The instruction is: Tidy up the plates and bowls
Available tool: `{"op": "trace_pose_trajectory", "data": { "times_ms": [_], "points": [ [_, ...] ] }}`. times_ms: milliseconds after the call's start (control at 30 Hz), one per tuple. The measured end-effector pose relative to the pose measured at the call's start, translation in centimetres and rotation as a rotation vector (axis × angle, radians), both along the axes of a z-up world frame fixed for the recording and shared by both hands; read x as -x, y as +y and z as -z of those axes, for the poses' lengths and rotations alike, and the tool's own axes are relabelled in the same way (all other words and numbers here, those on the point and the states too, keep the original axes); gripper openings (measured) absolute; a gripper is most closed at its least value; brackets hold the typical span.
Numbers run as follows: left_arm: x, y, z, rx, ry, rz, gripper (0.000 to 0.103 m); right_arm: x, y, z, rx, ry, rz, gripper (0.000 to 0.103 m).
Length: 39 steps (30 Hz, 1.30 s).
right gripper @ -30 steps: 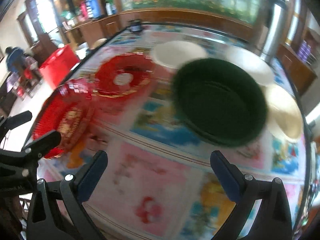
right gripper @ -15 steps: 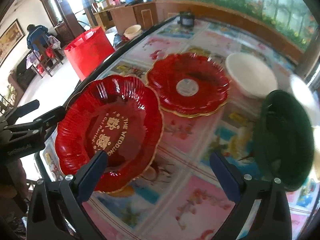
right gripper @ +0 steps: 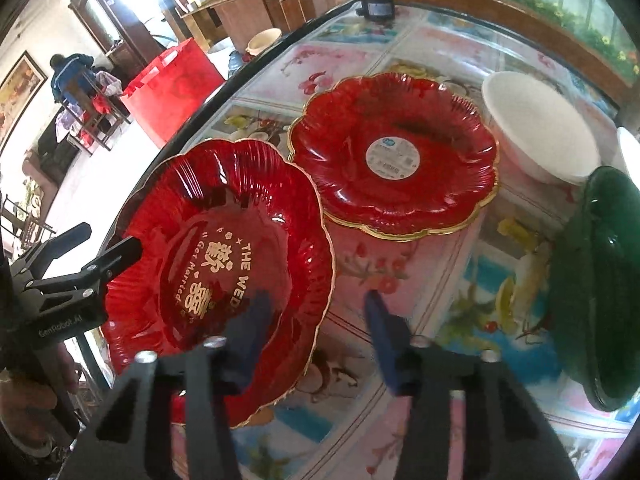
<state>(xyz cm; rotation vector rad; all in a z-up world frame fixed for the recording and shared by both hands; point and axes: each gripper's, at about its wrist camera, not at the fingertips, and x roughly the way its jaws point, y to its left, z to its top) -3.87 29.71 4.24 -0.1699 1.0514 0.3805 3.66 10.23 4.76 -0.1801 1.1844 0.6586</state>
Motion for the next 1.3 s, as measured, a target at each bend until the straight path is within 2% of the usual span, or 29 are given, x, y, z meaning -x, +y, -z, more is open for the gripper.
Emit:
{"op": "trace_pose_trajectory", "data": {
  "times_ms": [100,167,267,300,333,400,500,567,633,800,1133,1300],
  "points": [
    [-0.3,0.1,0.6,0.017,0.021,0.006,0.103,-0.2,0.0,0.7,-0.004,0.02,-0.01,0.031],
    [-0.5,0.2,1.1,0.038,0.038,0.003,0.102,-0.3,0.0,0.9,-0.011,0.035,-0.016,0.021],
    [-0.7,0.4,1.9,0.075,0.06,0.0,0.084,-0.1,0.0,1.2,-0.023,0.057,-0.03,0.012],
    [-0.8,0.5,2.3,0.091,0.068,0.006,0.069,0.0,-0.1,1.1,-0.029,0.057,-0.036,0.012],
    [-0.9,0.4,2.5,0.102,0.079,0.007,0.049,0.1,-0.1,1.1,-0.03,0.056,-0.039,0.011],
    [-0.8,0.4,2.7,0.13,0.068,0.0,0.039,0.2,-0.1,1.0,-0.033,0.053,-0.043,0.011],
    [-1.1,0.4,2.7,0.133,0.077,-0.001,0.039,0.3,0.1,0.9,-0.017,0.036,-0.06,0.011],
    [-1.0,0.8,2.5,0.154,0.077,-0.01,0.033,0.6,0.1,0.7,-0.007,0.017,-0.063,0.011],
    [-1.0,0.9,2.3,0.162,0.076,-0.014,0.032,1.1,0.3,0.4,0.022,-0.02,-0.066,0.013],
    [-0.2,1.8,0.6,0.167,0.038,-0.041,0.032,2.1,0.9,-1.4,0.027,-0.083,-0.083,0.015],
    [2.0,3.7,-3.8,0.124,-0.044,-0.049,0.032,4.1,2.7,-4.3,-0.01,-0.151,-0.119,0.018],
    [2.3,4.3,-3.6,0.095,-0.047,-0.056,0.032,4.7,4.0,-4.6,-0.003,-0.187,-0.134,0.019]
  ]
}}
